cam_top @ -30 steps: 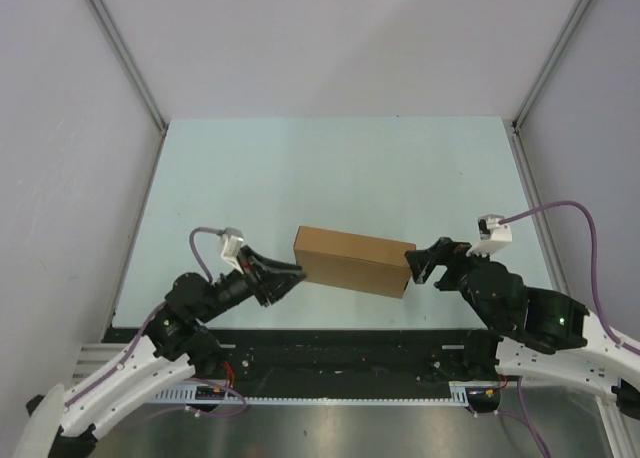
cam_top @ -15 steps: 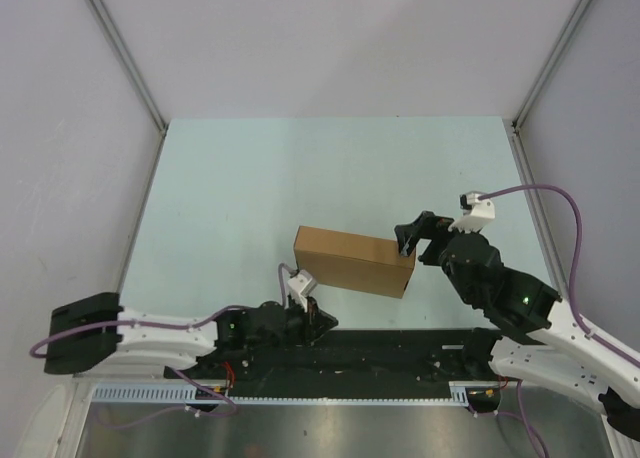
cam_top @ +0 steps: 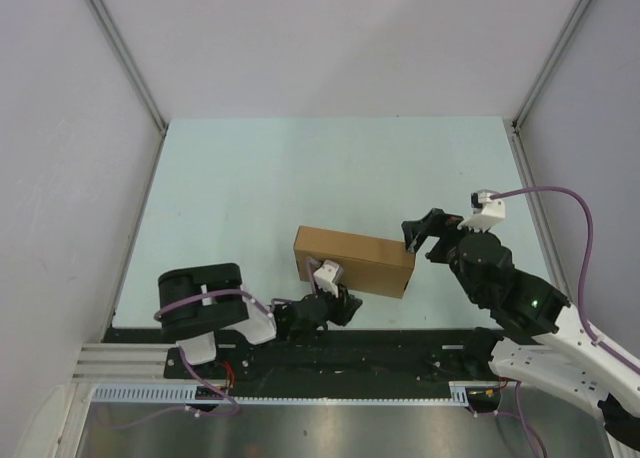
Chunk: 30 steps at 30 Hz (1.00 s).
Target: Fold the paper box
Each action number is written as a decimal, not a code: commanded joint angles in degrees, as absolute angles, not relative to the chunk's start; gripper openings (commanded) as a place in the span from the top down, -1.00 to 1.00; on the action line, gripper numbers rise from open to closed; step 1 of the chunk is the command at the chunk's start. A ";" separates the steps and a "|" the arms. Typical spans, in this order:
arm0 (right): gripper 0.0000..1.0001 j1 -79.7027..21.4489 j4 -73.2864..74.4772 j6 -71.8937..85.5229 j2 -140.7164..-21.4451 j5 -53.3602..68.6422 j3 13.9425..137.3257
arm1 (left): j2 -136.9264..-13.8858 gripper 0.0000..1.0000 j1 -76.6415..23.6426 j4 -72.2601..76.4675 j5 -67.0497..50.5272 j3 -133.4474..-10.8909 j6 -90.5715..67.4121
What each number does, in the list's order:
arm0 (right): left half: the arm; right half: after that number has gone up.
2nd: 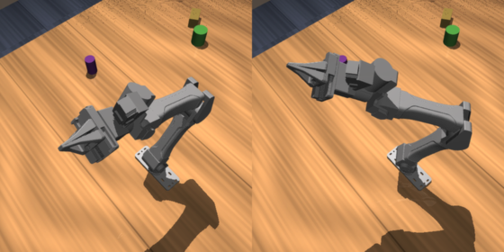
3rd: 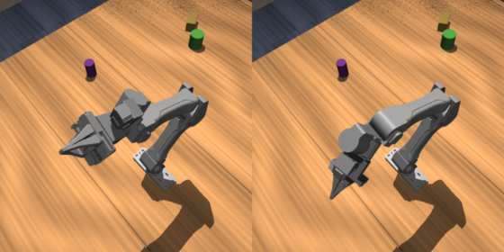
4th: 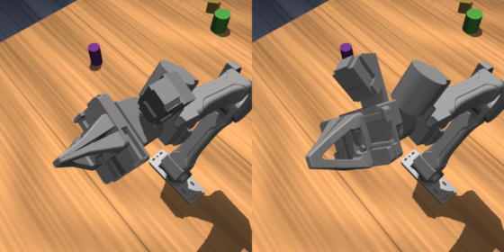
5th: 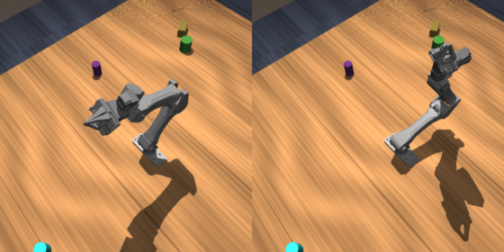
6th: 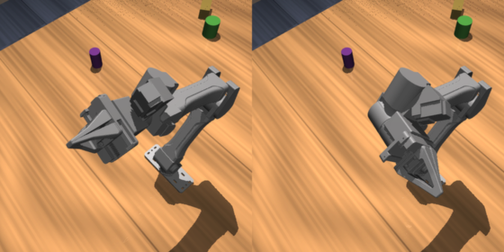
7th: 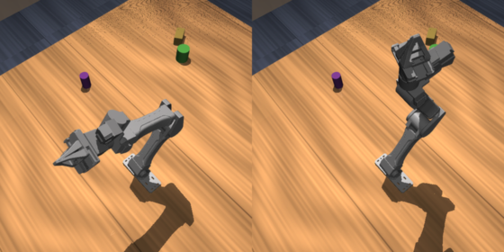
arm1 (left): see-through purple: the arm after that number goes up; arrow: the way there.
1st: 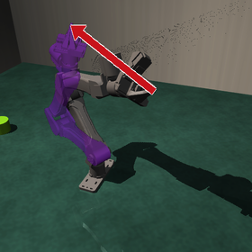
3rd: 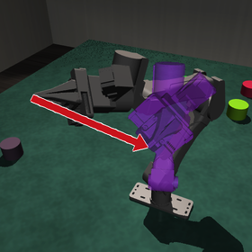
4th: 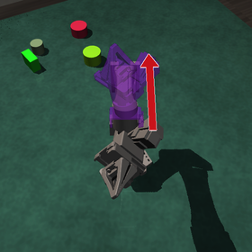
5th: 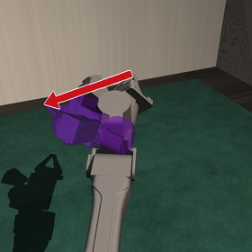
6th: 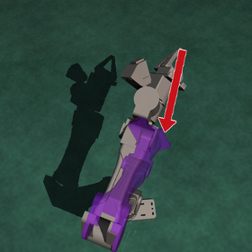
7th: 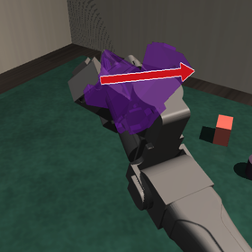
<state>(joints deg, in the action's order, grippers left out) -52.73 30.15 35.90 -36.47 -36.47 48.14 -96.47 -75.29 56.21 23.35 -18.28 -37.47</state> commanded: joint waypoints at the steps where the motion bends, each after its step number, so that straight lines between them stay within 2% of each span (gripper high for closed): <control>1: -0.97 -52.30 29.71 34.19 -36.83 -36.04 50.19 | -102.21 0.26 -70.15 68.55 29.18 -20.74 -40.42; 7: -0.98 -51.94 29.97 33.40 -38.14 -35.51 50.27 | -108.62 0.22 -64.08 71.28 29.09 -24.78 -41.84; 22: -0.99 -51.50 30.59 32.61 -40.25 -37.00 50.10 | -115.66 0.11 -56.34 69.44 26.98 -36.47 -44.30; 27: -0.99 -50.72 31.20 33.48 -38.24 -39.11 50.10 | -109.71 -0.02 -56.07 69.70 25.41 -31.76 -42.10; 30: -0.99 -48.87 31.64 34.27 -36.75 -40.51 50.10 | -99.96 -0.07 -56.16 63.42 25.40 -25.69 -42.88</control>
<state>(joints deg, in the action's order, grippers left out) -50.85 31.51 33.45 -39.33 -36.91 48.14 -111.24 -56.12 66.67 24.97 -31.92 -42.96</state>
